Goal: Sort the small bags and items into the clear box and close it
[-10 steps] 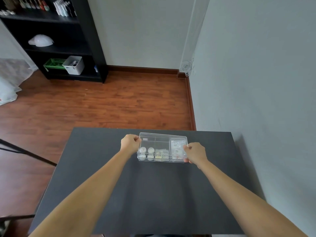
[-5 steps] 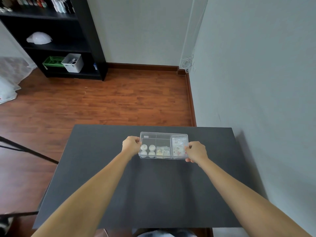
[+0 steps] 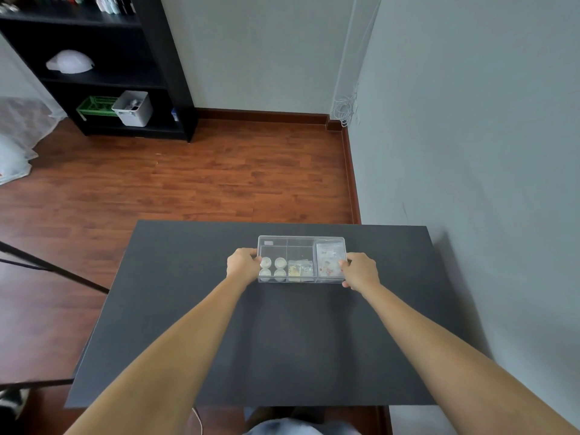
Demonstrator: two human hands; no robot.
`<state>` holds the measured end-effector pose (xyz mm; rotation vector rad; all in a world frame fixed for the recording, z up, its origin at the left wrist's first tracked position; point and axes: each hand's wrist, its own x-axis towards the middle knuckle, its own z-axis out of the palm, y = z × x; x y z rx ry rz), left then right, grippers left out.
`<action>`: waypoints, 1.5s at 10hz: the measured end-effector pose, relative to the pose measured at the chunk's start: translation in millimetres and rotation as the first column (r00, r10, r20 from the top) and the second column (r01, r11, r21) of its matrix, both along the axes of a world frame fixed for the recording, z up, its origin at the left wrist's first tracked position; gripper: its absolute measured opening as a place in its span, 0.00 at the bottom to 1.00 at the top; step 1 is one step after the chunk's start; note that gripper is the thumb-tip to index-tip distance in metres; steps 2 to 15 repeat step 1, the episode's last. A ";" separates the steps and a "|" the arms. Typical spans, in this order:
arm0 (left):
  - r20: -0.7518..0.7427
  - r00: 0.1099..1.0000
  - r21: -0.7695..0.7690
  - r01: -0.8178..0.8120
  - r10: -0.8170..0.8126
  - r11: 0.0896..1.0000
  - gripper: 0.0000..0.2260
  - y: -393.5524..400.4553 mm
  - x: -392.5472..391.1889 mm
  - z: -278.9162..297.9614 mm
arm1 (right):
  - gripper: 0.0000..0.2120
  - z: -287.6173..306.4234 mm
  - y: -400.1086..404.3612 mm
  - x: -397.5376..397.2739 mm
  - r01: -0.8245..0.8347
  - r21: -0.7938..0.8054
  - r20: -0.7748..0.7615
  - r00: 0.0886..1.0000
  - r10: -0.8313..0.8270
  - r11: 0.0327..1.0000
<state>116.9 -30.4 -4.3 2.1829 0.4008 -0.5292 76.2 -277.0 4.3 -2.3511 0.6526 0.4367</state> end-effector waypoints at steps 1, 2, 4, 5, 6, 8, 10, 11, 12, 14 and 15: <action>0.005 1.000 0.007 -0.012 0.012 1.000 0.11 0.6 -1.3 -0.8 | 0.11 -4.9 -2.3 -1.1 0.016 0.004 0.021 1.000 -0.016 1.000; 0.005 1.000 0.007 -0.012 0.012 1.000 0.11 0.6 -1.3 -0.8 | 0.11 -4.9 -2.3 -1.1 0.016 0.004 0.021 1.000 -0.016 1.000; 0.005 1.000 0.007 -0.012 0.012 1.000 0.11 0.6 -1.3 -0.8 | 0.11 -4.9 -2.3 -1.1 0.016 0.004 0.021 1.000 -0.016 1.000; 0.005 1.000 0.007 -0.012 0.012 1.000 0.11 0.6 -1.3 -0.8 | 0.11 -4.9 -2.3 -1.1 0.016 0.004 0.021 1.000 -0.016 1.000; 0.005 1.000 0.007 -0.012 0.012 1.000 0.11 0.6 -1.3 -0.8 | 0.11 -4.9 -2.3 -1.1 0.016 0.004 0.021 1.000 -0.016 1.000; 0.005 1.000 0.007 -0.012 0.012 1.000 0.11 0.6 -1.3 -0.8 | 0.11 -4.9 -2.3 -1.1 0.016 0.004 0.021 1.000 -0.016 1.000; 0.005 1.000 0.007 -0.012 0.012 1.000 0.11 0.6 -1.3 -0.8 | 0.11 -4.9 -2.3 -1.1 0.016 0.004 0.021 1.000 -0.016 1.000; 0.005 1.000 0.007 -0.012 0.012 1.000 0.11 0.6 -1.3 -0.8 | 0.11 -4.9 -2.3 -1.1 0.016 0.004 0.021 1.000 -0.016 1.000; 0.005 1.000 0.007 -0.012 0.012 1.000 0.11 0.6 -1.3 -0.8 | 0.11 -4.9 -2.3 -1.1 0.016 0.004 0.021 1.000 -0.016 1.000; 0.005 1.000 0.007 -0.012 0.012 1.000 0.11 0.6 -1.3 -0.8 | 0.11 -4.9 -2.3 -1.1 0.016 0.004 0.021 1.000 -0.016 1.000; 0.005 1.000 0.007 -0.012 0.012 1.000 0.11 0.6 -1.3 -0.8 | 0.11 -4.9 -2.3 -1.1 0.016 0.004 0.021 1.000 -0.016 1.000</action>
